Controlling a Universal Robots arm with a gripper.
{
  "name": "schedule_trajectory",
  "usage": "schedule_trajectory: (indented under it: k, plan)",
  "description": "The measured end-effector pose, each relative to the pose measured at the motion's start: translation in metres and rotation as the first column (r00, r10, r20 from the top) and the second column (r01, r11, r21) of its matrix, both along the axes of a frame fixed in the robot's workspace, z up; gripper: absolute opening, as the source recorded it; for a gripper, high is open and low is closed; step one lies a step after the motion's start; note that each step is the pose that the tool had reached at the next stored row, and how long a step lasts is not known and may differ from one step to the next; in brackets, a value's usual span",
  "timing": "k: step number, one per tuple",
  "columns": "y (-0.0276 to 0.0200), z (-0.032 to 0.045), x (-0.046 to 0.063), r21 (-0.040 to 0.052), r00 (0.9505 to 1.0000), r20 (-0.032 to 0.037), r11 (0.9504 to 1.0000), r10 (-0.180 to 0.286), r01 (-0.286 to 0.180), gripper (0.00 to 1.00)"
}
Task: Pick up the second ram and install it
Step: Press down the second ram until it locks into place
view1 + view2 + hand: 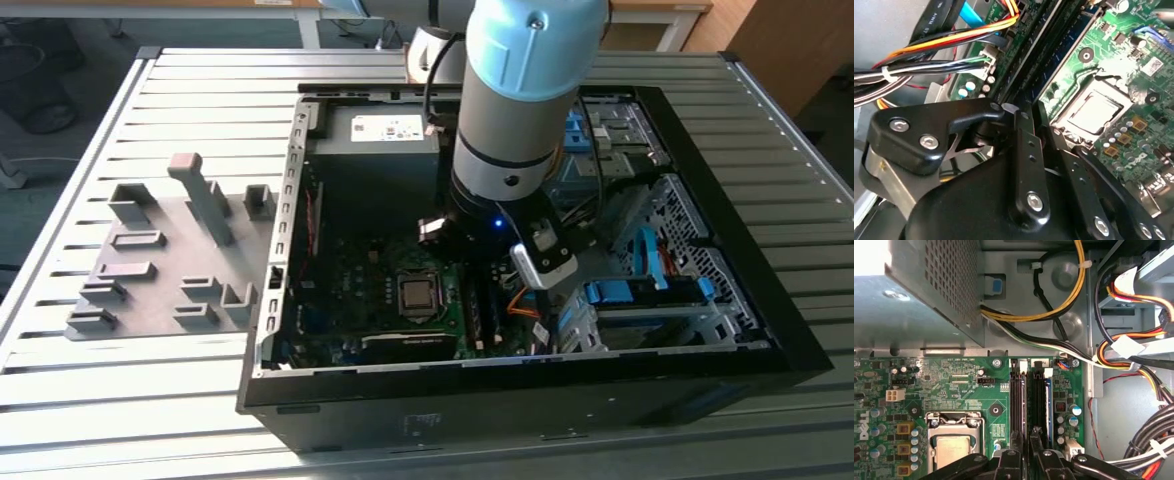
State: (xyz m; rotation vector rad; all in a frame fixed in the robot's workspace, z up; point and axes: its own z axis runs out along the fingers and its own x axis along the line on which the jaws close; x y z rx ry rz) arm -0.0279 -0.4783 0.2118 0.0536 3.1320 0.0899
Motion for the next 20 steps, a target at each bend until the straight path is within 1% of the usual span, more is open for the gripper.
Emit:
schedule_trajectory:
  k: [6, 9, 11, 12, 13, 14, 17, 20]
  plan:
    - [0.0, 0.0183, 0.0, -0.0081, 1.0, 0.0001, 1.0, 0.001, -0.001, 0.21]
    - [0.0, 0.0264, 0.0, -0.0155, 1.0, -0.0001, 0.9999, 0.001, -0.001, 0.21]
    - [0.0, 0.0266, 0.0, -0.0162, 1.0, 0.0, 0.9999, 0.001, -0.001, 0.19]
    - [0.0, 0.0266, 0.0, -0.0162, 1.0, 0.0, 0.9999, 0.001, -0.001, 0.13]
    - [0.0, 0.0266, 0.0, -0.0164, 1.0, 0.0, 0.9999, 0.001, -0.001, 0.13]
    - [0.0, 0.0264, 0.0, -0.0166, 1.0, 0.0004, 0.9999, 0.001, -0.001, 0.11]
    - [-0.0003, 0.0223, 0.0, -0.0167, 1.0, 0.0057, 0.9999, 0.001, -0.001, 0.11]
    - [-0.0011, 0.0172, 0.0, -0.0166, 1.0, 0.0095, 0.9999, 0.001, -0.001, 0.11]
